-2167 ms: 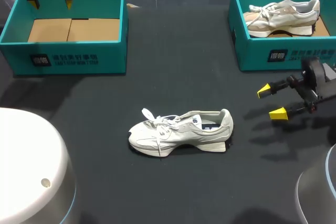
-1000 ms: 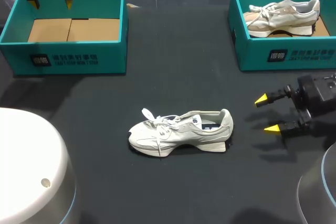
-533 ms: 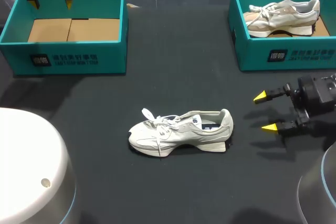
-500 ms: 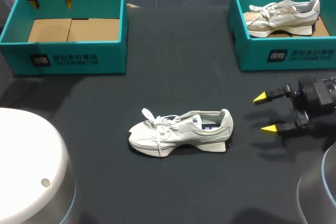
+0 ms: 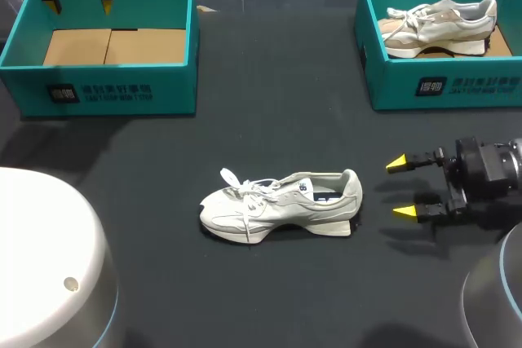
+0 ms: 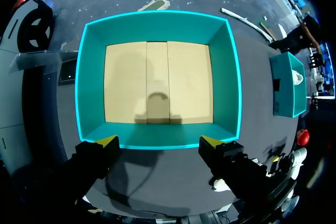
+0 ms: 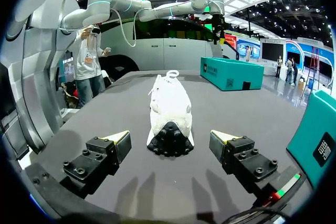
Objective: Take the shoe out of the shoebox, open the shoe tongue, remove and reinsert the insole, then place the shoe into the shoebox
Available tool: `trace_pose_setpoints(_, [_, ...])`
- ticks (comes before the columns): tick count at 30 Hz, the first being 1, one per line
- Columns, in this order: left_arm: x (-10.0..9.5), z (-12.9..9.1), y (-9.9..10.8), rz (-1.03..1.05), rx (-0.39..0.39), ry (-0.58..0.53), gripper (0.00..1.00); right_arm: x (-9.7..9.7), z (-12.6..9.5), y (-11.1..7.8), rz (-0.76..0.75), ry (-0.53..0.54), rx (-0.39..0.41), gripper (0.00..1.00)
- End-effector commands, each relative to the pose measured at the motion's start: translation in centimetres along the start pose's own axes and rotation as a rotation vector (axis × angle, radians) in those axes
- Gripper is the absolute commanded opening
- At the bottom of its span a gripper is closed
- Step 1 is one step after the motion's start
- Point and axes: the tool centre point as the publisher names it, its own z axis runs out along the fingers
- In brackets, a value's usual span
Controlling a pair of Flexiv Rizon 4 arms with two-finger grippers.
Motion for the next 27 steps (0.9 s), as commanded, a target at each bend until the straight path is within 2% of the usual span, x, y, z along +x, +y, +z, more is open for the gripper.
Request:
trace_pose_setpoints(1, [0.0,0.0,0.0,0.000,0.000,0.000,1.00,0.1,0.6,-0.4,0.001,-0.008,-0.005,1.00])
trace_pose_setpoints(27, [0.0,0.0,0.0,0.000,0.000,0.000,1.00,0.2,4.4,-1.3,0.030,0.002,-0.045,1.00])
